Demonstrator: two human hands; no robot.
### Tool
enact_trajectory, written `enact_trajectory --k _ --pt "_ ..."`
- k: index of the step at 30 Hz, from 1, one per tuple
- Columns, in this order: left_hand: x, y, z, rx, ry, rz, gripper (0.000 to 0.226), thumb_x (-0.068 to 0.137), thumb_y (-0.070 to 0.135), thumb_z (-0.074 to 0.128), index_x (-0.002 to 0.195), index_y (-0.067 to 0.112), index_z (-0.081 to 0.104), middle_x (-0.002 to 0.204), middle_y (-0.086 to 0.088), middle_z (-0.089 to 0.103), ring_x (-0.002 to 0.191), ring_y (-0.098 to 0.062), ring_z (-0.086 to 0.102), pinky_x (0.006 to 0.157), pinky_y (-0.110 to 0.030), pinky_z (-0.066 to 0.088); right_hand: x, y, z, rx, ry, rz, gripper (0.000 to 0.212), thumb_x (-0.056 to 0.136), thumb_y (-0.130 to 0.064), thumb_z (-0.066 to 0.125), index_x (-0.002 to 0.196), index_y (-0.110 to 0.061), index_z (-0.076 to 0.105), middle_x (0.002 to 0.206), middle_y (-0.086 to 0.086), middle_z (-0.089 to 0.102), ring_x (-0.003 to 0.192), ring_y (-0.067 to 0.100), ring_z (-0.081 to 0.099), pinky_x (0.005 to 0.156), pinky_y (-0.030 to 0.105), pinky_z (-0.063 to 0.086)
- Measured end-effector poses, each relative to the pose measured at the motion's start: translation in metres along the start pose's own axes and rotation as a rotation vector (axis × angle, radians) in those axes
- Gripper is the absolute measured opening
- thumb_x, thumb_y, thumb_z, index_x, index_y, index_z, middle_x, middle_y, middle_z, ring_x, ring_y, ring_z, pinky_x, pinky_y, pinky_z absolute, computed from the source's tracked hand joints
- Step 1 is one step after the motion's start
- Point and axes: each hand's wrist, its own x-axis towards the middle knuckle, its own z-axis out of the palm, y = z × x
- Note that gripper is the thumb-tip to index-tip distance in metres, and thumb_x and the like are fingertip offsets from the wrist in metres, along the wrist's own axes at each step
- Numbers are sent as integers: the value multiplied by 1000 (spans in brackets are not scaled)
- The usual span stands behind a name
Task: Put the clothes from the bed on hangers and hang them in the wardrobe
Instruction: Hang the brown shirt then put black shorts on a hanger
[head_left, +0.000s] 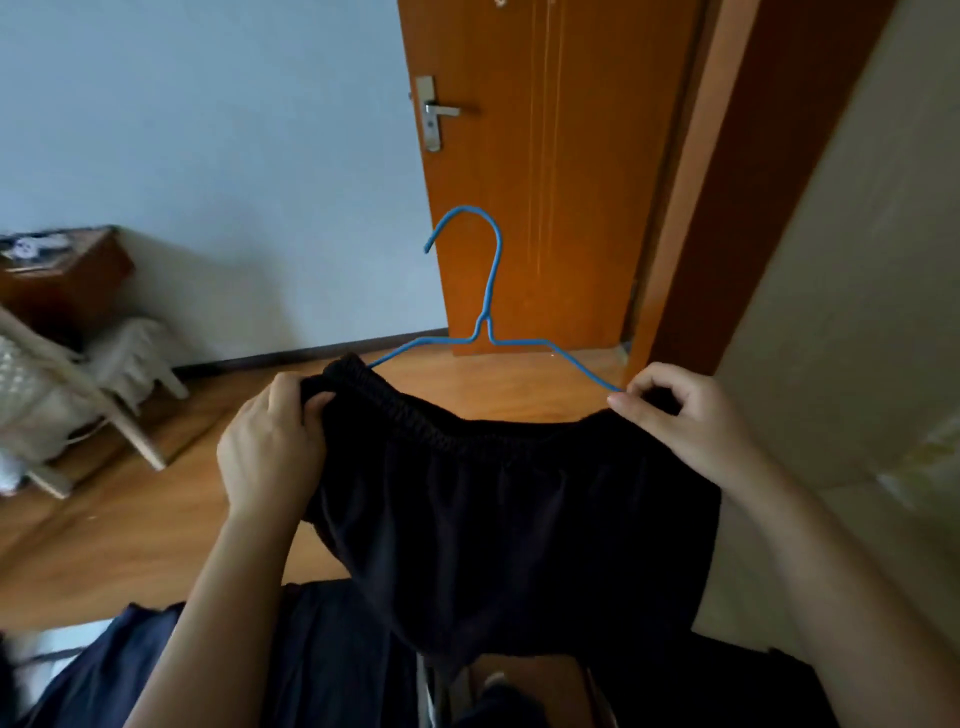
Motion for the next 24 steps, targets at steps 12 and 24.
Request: enact_trajectory --k 12,24 --pt "28 -4 6 61 111 20 40 85 34 37 78 -2 53 65 -22 60 63 -41 59 49 -31 29 20 22 -8 -15 -72 77 90 47 -90 46 99 -18 60 92 -1 67 88 16 65 74 38 55" --pt "91 -52 22 51 158 -88 25 88 17 50 83 -6 55 73 -29 58 69 -46 57 55 -45 42 113 -5 55 -153 49 -81 36 86 -39 52 109 -12 55 81 -21 50 83 9 52 66 10 39"
